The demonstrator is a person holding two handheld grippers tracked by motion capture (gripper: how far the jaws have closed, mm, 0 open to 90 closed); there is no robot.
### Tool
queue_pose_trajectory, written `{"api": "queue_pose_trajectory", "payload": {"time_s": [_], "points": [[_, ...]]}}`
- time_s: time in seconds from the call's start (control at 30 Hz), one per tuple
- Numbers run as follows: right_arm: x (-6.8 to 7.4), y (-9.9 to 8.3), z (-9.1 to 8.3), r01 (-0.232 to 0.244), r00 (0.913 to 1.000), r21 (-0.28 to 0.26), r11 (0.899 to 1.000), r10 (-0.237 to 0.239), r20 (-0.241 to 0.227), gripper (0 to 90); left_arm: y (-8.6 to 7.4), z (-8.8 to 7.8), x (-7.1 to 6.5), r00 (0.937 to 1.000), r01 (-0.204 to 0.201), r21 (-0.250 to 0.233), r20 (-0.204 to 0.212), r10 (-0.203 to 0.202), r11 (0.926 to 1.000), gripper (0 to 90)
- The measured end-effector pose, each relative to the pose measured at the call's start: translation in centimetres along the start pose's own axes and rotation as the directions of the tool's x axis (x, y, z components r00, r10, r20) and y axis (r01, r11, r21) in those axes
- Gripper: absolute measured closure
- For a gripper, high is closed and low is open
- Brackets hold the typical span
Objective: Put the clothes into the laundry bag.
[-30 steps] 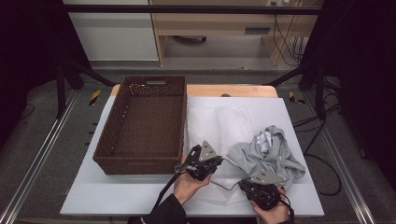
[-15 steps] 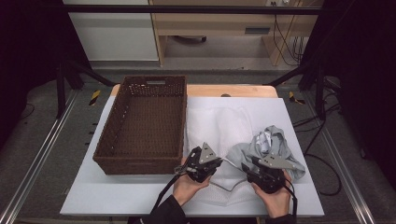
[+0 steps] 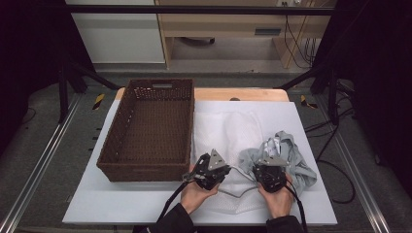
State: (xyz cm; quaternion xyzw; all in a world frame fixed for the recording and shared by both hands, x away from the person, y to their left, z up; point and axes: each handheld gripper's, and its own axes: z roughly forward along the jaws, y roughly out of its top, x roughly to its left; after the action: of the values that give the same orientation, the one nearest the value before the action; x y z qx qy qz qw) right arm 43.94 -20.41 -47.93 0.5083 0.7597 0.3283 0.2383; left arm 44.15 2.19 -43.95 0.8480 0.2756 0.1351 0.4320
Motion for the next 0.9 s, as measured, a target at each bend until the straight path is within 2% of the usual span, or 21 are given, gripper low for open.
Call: {"api": "queue_pose_trajectory", "payload": {"time_s": [0.07, 0.17, 0.23, 0.27, 0.3, 0.33, 0.37, 0.43, 0.47, 0.57, 0.63, 0.73, 0.77, 0.8, 0.83, 0.9], "points": [[-0.3, 0.1, -0.5, -0.012, 0.9999, -0.031, 0.999, 0.011, -0.013, 85.0, -0.1, 0.1, 0.0, 1.0, 0.0, 0.003, -0.003, 0.0, 1.0, 88.5], [-0.6, 0.5, -2.7, -0.022, 0.9985, -0.143, 0.99, 0.015, -0.052, 85.7, -0.2, 0.2, 0.2, 1.0, 0.006, 0.007, -0.007, -0.005, 1.0, 88.5], [-0.6, 1.2, -4.8, -0.02, 0.9963, -0.219, 0.975, 0.001, -0.086, 86.0, -0.1, 0.4, 0.4, 0.9998, 0.016, 0.008, -0.012, -0.016, 0.9998, 88.5], [-0.6, 1.5, -5.5, -0.018, 0.9948, -0.24, 0.97, -0.006, -0.102, 86.0, -0.1, 0.4, 0.5, 0.9996, 0.025, 0.007, -0.012, -0.025, 0.9997, 88.5], [-0.2, 1.9, -7.2, -0.003, 0.9905, -0.292, 0.956, -0.037, -0.133, 86.2, 0.0, 0.4, 0.5, 0.9995, 0.03, 0.008, -0.015, -0.03, 0.9995, 88.5], [-0.2, 1.9, -7.2, -0.003, 0.9905, -0.292, 0.956, -0.037, -0.133, 86.2, 0.0, 0.5, 0.6, 0.9992, 0.034, 0.007, -0.021, -0.034, 0.9994, 88.5], [0.1, 1.9, -7.8, 0.007, 0.9875, -0.308, 0.951, -0.055, -0.147, 86.2, 0.2, 0.5, 0.6, 0.9989, 0.039, 0.006, -0.025, -0.039, 0.9992, 88.5], [0.8, 1.7, -8.7, 0.017, 0.9776, -0.329, 0.944, -0.085, -0.193, 86.3, 0.4, 0.5, 0.8, 0.9983, 0.053, -0.001, -0.025, -0.053, 0.9986, 88.5], [1.1, 1.5, -8.8, 0.017, 0.9733, -0.328, 0.944, -0.091, -0.211, 86.3, 0.7, 0.4, 0.9, 0.9978, 0.062, -0.006, -0.025, -0.062, 0.9981, 88.5], [2.3, 0.9, -8.6, 0.03, 0.9522, -0.319, 0.947, -0.124, -0.279, 86.4, 1.3, 0.3, 0.8, 0.9964, 0.08, -0.033, -0.027, -0.081, 0.9963, 88.5], [3.1, 0.5, -7.8, 0.045, 0.9409, -0.299, 0.953, -0.141, -0.308, 86.3, 1.9, 0.1, 0.7, 0.9964, 0.081, -0.053, -0.022, -0.082, 0.9953, 88.5], [4.5, 0.1, -5.6, 0.064, 0.9328, -0.231, 0.971, -0.141, -0.332, 86.1, 2.7, -0.5, 0.2, 0.9975, 0.067, -0.086, -0.017, -0.068, 0.994, 88.6], [4.8, -0.1, -4.8, 0.083, 0.9341, -0.211, 0.974, -0.15, -0.324, 86.0, 2.8, -0.6, 0.0, 0.9978, 0.063, -0.094, -0.014, -0.065, 0.9936, 88.6], [5.2, -0.3, -3.3, 0.091, 0.9399, -0.175, 0.98, -0.142, -0.31, 85.7, 2.9, -0.7, -0.2, 0.9982, 0.056, -0.099, -0.013, -0.058, 0.9935, 88.6], [5.2, -0.3, -3.3, 0.091, 0.9399, -0.175, 0.98, -0.142, -0.31, 85.7, 3.0, -0.8, -0.4, 0.9986, 0.048, -0.101, -0.014, -0.05, 0.9937, 88.6], [5.2, -0.4, -2.0, 0.087, 0.9502, -0.148, 0.985, -0.127, -0.285, 85.4, 2.9, -0.8, -0.7, 0.9991, 0.033, -0.095, -0.022, -0.035, 0.9949, 88.6]]}}
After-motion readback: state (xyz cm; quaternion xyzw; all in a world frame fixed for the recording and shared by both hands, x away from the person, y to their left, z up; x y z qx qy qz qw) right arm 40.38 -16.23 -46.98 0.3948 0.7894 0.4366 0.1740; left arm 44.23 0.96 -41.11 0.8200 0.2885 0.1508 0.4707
